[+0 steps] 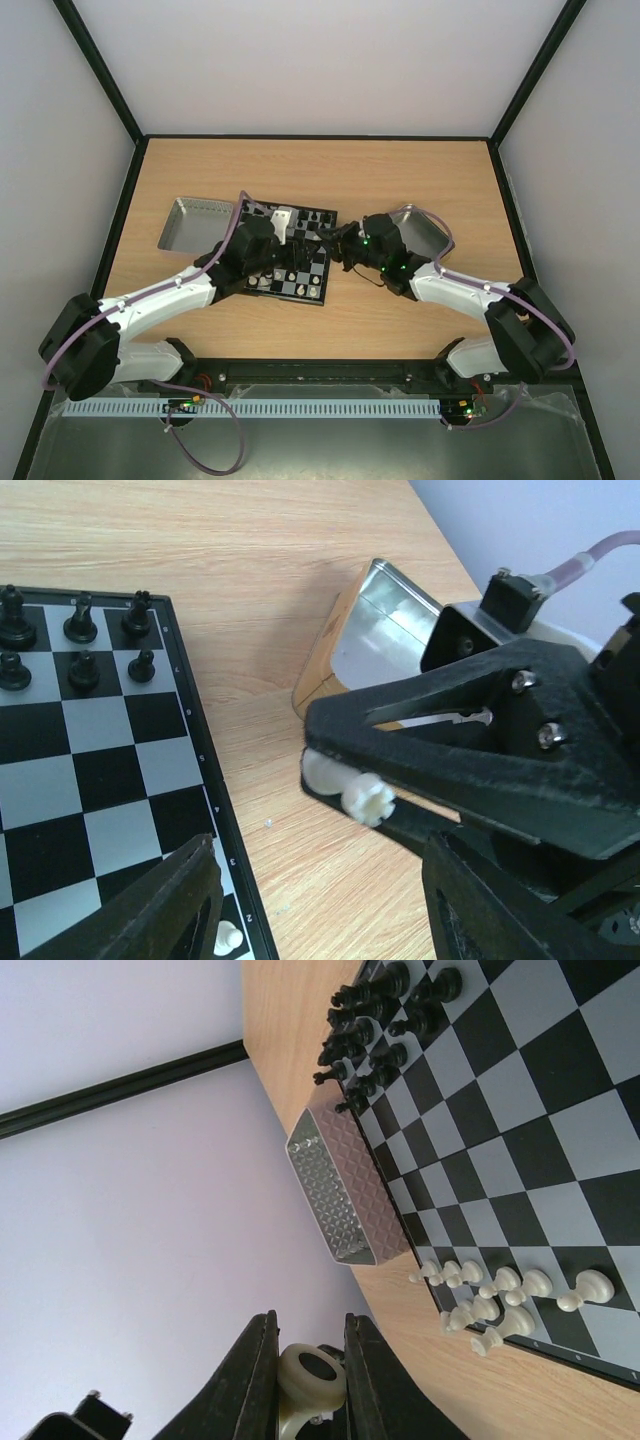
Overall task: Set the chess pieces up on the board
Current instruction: Place the chess piece on the chessboard.
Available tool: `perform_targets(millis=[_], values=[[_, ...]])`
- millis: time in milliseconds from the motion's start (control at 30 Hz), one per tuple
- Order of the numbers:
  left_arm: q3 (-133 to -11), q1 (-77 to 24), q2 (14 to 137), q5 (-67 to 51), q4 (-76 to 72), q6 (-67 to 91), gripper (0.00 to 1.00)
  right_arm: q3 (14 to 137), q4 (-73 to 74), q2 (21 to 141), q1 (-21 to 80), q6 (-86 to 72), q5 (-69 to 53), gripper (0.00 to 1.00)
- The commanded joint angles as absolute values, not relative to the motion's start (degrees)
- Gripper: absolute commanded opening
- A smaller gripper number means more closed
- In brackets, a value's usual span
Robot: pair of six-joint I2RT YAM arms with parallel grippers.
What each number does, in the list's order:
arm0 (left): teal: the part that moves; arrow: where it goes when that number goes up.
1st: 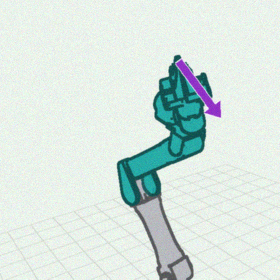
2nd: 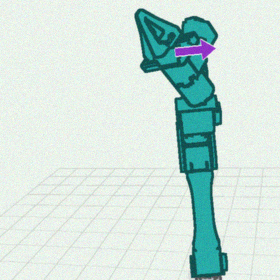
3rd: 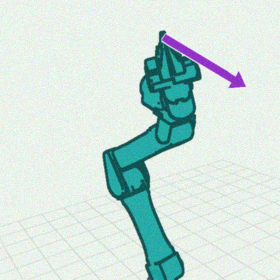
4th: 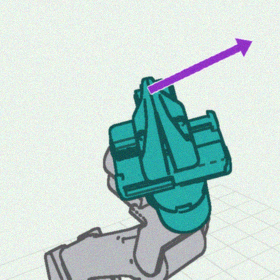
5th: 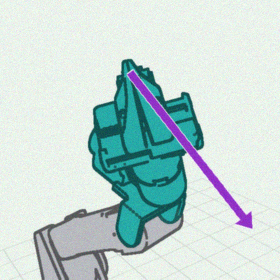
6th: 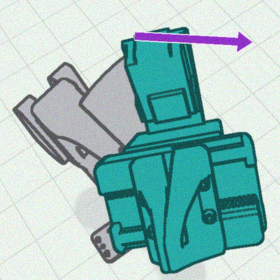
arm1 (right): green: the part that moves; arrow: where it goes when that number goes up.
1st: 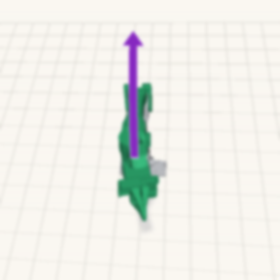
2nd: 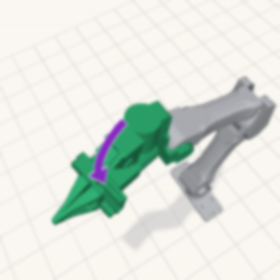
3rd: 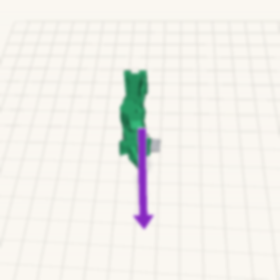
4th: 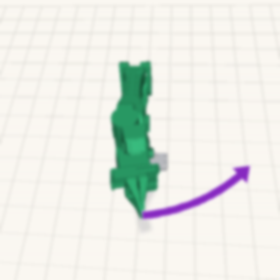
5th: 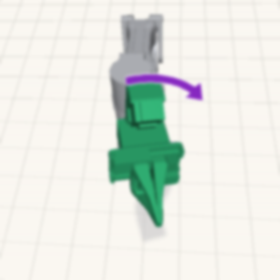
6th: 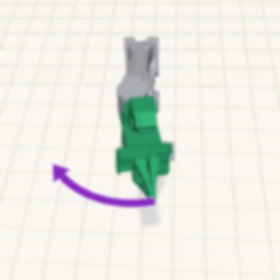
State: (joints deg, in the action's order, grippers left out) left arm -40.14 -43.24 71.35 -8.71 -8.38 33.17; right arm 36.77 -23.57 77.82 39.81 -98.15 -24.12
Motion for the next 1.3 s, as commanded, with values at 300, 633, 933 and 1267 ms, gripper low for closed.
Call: perform_targets(millis=[300, 633, 933, 1267], values=[[-42.3, -45.1, 74.3, -5.0, -7.4, 25.4, 0.35, 37.2, -24.3, 79.5, 41.4, -98.9, -25.9, 0.14], [-45.6, -47.6, 76.3, -0.5, -1.6, 17.8, 0.38, 35.7, -22.5, 79.0, 41.8, -97.5, -26.8, 0.14], [-47.8, -49.6, 76.6, -0.4, 1.0, 13.4, 0.38, 35.2, -20.8, 78.3, 41.8, -95.6, -26.7, 0.14], [-49.1, -50.8, 78.5, 1.0, 1.6, 13.5, 0.26, 34.5, -21.5, 77.3, 41.9, -95.1, -26.7, 0.13]])
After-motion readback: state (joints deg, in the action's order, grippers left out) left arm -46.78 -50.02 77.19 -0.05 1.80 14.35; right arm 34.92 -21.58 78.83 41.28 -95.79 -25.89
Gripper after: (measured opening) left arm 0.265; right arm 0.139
